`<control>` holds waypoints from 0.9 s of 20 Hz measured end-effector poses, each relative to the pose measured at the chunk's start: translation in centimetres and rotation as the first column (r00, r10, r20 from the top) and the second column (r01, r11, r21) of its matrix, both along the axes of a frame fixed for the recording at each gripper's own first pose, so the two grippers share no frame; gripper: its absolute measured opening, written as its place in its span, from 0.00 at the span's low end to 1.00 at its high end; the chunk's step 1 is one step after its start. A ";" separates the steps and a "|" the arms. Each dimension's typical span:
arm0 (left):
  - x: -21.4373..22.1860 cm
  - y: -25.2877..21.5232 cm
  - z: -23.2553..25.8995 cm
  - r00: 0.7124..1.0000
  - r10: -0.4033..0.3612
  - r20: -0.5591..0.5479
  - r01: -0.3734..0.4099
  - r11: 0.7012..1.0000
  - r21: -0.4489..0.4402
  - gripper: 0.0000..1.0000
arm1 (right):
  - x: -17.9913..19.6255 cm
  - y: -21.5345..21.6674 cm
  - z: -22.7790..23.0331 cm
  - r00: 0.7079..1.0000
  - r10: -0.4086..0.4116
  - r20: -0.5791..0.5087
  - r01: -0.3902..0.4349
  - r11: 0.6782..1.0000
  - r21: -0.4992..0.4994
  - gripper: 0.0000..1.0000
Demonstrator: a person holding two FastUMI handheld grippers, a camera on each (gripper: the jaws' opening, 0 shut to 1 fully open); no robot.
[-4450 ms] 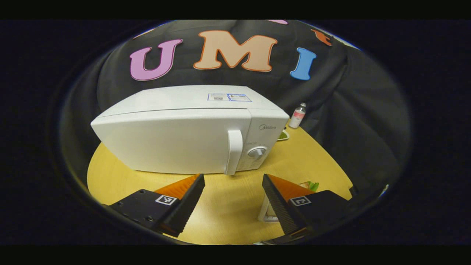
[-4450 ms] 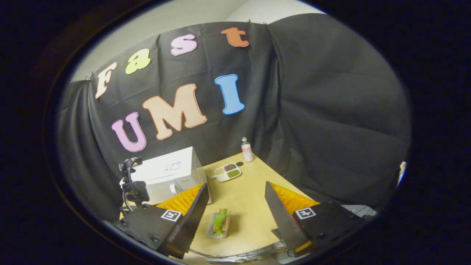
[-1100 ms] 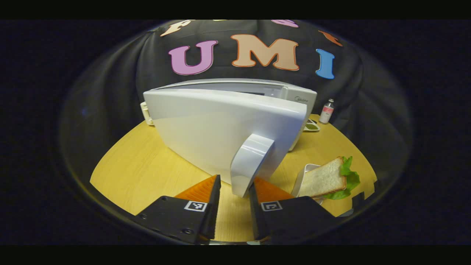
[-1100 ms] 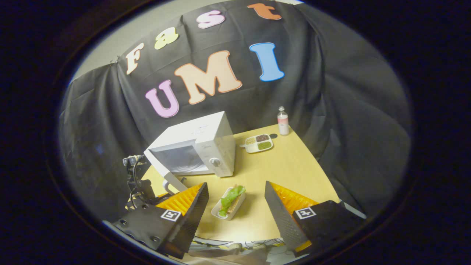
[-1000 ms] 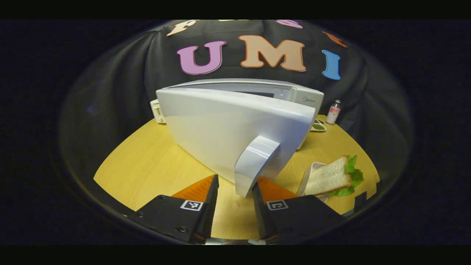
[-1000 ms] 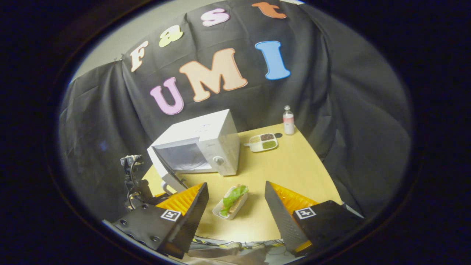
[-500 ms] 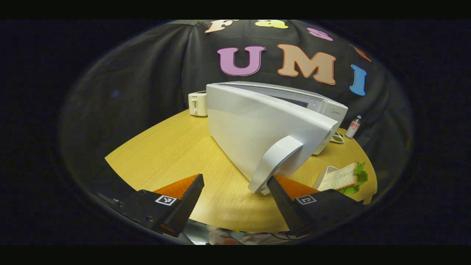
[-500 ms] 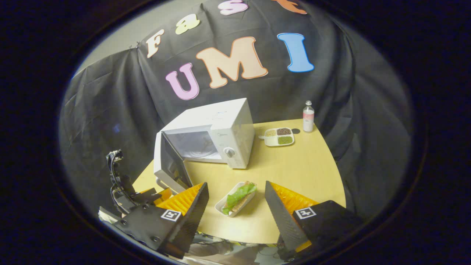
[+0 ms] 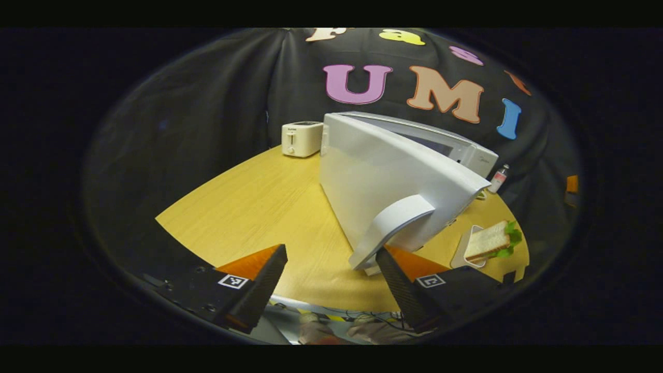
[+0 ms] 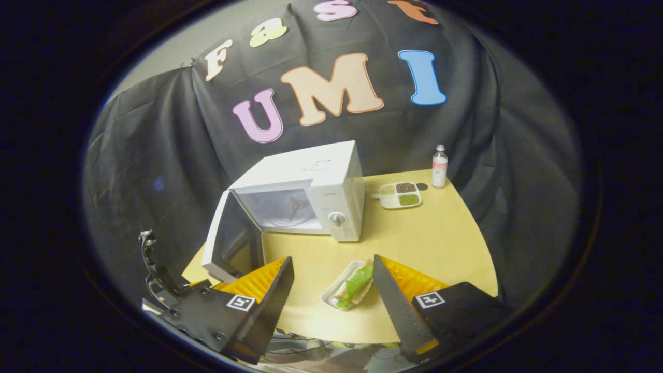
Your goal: Open the microwave oven with the left hand, put the food in, and close the microwave oven.
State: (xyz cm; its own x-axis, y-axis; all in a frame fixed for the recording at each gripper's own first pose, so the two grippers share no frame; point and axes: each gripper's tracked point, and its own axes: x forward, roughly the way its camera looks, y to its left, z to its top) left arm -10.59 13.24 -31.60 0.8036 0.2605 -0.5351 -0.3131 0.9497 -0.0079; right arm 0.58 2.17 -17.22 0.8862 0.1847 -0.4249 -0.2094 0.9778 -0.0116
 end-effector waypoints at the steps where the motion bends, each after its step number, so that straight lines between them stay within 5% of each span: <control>1: -0.7 1.2 0.2 1.000 0.000 -0.002 0.000 1.000 0.000 1.00 | -0.3 0.5 -0.1 1.000 -0.016 0.006 0.016 1.000 -0.006 0.91; 9: -6.0 13.2 -0.6 0.997 0.067 -0.047 -0.067 0.998 0.002 0.97 | -4.0 4.9 -2.6 0.995 -0.104 -0.005 0.104 0.994 -0.026 0.91; 18: -5.6 24.1 2.6 0.985 0.170 0.004 -0.170 0.984 0.051 0.97 | -5.8 6.8 -5.4 0.978 -0.204 -0.044 0.204 0.979 -0.022 0.96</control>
State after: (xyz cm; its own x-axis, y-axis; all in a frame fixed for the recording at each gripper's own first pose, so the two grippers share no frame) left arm -16.16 37.39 -28.97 0.7451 0.4202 -0.5179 -0.4699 0.8819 0.0395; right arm -5.22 8.94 -22.59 0.8841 -0.0058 -0.4672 -0.0061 0.9997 -0.0240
